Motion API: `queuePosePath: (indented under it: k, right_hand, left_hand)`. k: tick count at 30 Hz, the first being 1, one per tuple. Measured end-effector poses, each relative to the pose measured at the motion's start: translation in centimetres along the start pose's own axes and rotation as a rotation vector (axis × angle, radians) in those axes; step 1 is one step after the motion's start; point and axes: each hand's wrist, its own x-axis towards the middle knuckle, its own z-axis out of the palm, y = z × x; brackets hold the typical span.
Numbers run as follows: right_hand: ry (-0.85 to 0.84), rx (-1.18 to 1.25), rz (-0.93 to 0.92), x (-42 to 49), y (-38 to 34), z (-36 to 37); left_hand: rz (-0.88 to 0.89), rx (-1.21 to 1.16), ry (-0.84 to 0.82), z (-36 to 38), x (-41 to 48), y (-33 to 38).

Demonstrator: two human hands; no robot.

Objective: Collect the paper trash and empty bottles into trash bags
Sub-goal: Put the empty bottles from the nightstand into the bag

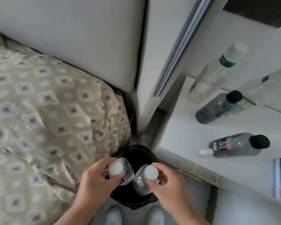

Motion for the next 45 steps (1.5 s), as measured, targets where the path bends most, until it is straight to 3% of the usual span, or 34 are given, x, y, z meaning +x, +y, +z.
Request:
queuePosePath:
  k: [12, 21, 29, 38, 45]
  right_hand:
    - [-0.018, -0.105, 0.163, 9.7, 10.2, 9.0]
    - [-0.012, -0.209, 0.249, 14.4, 14.4, 13.5]
    - [0.016, -0.181, 0.242, 16.7, 13.8, 14.5]
    - [-0.04, -0.144, 0.167, 13.9, 11.6, 13.1]
    - [-0.076, 0.083, 0.089, 9.8, 6.2, 8.2]
  left_hand:
    - [-0.085, 0.124, -0.059, 9.1, 8.1, -12.8]
    - [0.017, 0.355, -0.138, 13.8, 12.0, -18.1]
    - [0.011, 0.448, -0.16, 14.9, 14.5, -17.4]
    - [0.012, 0.571, -0.293, 13.5, 12.6, -17.1]
    - [0.098, 0.443, -0.138, 10.2, 9.9, -11.5]
